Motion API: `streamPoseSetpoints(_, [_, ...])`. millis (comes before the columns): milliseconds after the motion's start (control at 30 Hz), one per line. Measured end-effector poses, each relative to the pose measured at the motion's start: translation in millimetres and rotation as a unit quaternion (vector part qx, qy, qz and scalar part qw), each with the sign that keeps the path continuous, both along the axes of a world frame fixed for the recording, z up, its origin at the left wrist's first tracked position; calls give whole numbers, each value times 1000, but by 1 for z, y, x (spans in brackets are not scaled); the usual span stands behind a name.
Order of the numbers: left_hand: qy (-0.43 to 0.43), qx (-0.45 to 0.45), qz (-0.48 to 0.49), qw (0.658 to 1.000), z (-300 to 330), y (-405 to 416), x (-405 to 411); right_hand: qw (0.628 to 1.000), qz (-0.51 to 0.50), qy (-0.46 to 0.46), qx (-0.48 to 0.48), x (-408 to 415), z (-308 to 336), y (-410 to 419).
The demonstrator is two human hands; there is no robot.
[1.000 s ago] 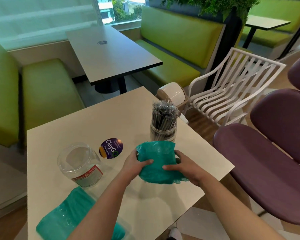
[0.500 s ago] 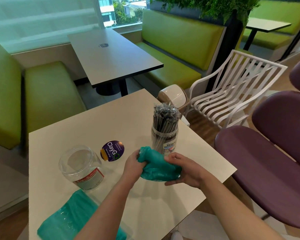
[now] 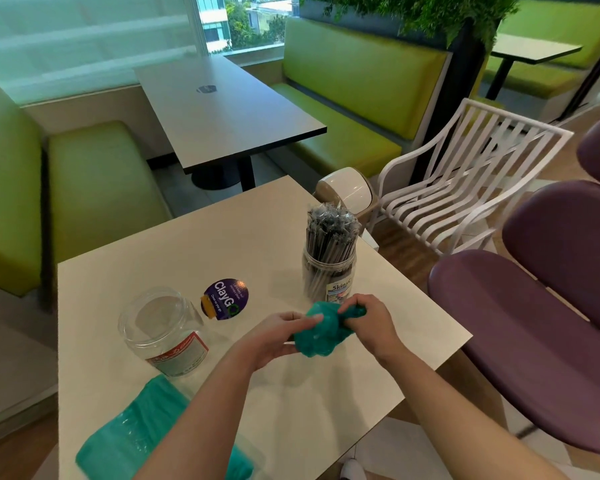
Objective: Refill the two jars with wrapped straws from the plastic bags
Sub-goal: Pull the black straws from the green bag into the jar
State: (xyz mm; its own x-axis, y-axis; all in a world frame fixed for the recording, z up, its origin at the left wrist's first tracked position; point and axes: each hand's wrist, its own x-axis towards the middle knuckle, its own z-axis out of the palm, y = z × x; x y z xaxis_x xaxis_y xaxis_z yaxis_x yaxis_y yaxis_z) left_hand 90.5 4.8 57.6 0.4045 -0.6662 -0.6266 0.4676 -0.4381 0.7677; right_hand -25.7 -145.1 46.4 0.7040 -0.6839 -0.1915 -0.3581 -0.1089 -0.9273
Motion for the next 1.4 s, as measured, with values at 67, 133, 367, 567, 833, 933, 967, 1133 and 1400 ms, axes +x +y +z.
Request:
streamPoseSetpoints(67, [-62, 26, 17, 998, -3, -5, -3, 999, -17, -7, -44, 6, 3, 6])
streamPoseSetpoints(133, [-124, 58, 50, 989, -6, -11, -6, 997, -4, -25, -67, 8, 5, 15])
streamPoseSetpoints(367, [-62, 46, 177, 981, -6, -13, -5, 976, 187, -36, -100, -4, -4, 46])
streamPoseSetpoints(567, [55, -16, 103, 993, 4, -8, 0, 990, 103, 12, -95, -5, -7, 36])
streamPoseSetpoints(833, [-16, -2, 8, 1000, 1, -18, -7, 991, -29, -16, 126, -12, 11, 14])
streamPoseSetpoints(933, [-49, -2, -8, 999, 0, -29, -14, 992, -46, -19, 115, -21, 10, 9])
streamPoseSetpoints(967, [-51, -7, -1, 999, -2, -33, -17, 992, -54, -29, 110, -23, 10, 8])
streamPoseSetpoints(1133, [-32, -37, 18, 999, -6, -59, -30, 992, -38, -63, 106, -44, 13, -4])
streamPoseSetpoints(1400, [-48, -28, 42, 998, -7, -128, -58, 999, 24, -17, 46, -83, 14, -63])
